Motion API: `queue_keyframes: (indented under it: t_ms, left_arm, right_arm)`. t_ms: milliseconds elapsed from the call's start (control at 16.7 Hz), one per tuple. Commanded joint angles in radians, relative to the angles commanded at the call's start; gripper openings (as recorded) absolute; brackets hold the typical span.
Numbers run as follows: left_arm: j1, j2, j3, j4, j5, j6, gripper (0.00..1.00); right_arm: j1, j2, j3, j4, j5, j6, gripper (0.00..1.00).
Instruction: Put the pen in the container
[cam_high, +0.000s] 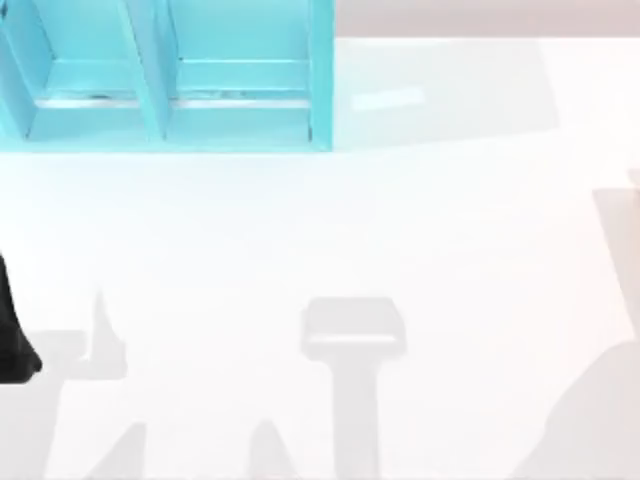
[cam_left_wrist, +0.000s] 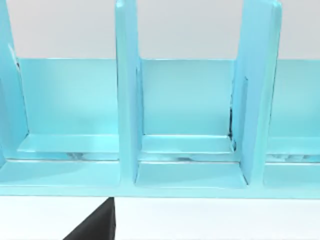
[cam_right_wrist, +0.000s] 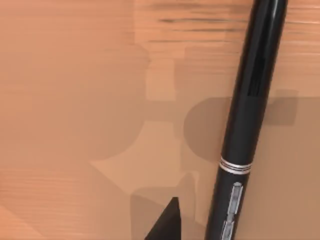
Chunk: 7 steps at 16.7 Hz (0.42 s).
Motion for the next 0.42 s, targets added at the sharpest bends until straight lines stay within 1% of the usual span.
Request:
queue_keyframes:
  t_ms: [60, 120, 420]
  left_arm:
    - [0.000, 0.000, 0.000, 0.000, 0.000, 0.000, 1.00]
    - [0.000, 0.000, 0.000, 0.000, 0.000, 0.000, 1.00]
    - [0.000, 0.000, 0.000, 0.000, 0.000, 0.000, 1.00]
  right_arm:
    - [0.000, 0.000, 0.000, 0.000, 0.000, 0.000, 0.98]
    - [0.000, 0.000, 0.000, 0.000, 0.000, 0.000, 1.00]
    - [0.000, 0.000, 0.000, 0.000, 0.000, 0.000, 1.00]
